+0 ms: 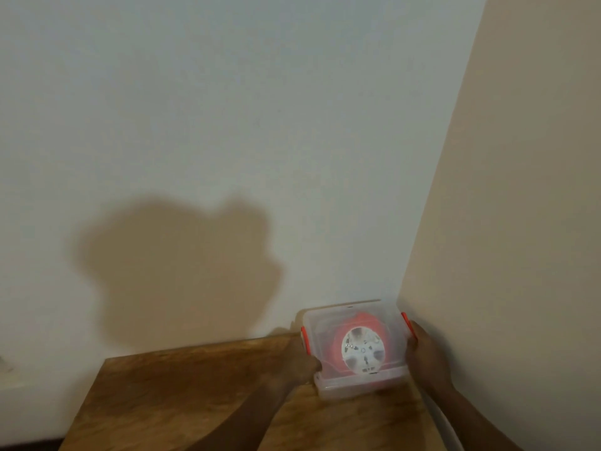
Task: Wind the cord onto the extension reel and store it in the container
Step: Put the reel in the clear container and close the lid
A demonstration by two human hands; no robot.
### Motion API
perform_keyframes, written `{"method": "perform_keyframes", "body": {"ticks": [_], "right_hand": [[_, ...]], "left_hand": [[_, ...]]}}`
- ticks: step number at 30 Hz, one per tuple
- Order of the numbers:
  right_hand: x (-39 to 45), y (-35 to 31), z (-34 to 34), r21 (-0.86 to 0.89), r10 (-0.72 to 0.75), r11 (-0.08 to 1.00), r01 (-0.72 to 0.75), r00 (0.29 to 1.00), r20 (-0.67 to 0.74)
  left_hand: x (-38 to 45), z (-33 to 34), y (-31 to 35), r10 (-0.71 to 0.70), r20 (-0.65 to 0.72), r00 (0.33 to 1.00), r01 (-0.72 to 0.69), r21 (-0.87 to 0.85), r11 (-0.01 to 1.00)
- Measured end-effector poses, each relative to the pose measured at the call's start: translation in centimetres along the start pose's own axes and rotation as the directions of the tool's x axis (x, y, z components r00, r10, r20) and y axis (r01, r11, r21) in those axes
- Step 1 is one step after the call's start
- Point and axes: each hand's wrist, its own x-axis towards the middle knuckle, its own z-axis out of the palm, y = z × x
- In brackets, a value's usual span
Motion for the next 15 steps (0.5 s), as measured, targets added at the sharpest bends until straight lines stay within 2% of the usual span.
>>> {"method": "perform_keyframes", "body": {"ticks": [2,8,12,15], "right_hand": [[0.6,0.6,0.6,-0.045,0.012,0.999,-0.013,1.000,-0.011],[0.7,1.1,1.7,-0.121,-0.002,0.993,-0.009,0.996,-0.091],[0.3,1.2,2.3,-0.088,0.011,0.996,-0.020,0.994,-0.105],[0.3,1.3,2.5,-0.066,0.019,0.997,-0.026,0.993,-0.115]], "left_hand": [[0.4,0.6,-0.3,0.003,-0.022,1.000,-0.002,0.033,0.999],[1.5,1.5,-1.5,-0.013,-0.069,0.998,0.011,-0.030,0.999],[1.0,2.1,-2.0,-0.002,-0.124,0.992,0.000,-0.014,1.000],[-0.3,3.0,-2.7,0.016,-0.217,0.976,-0.001,0.071,0.997]]}}
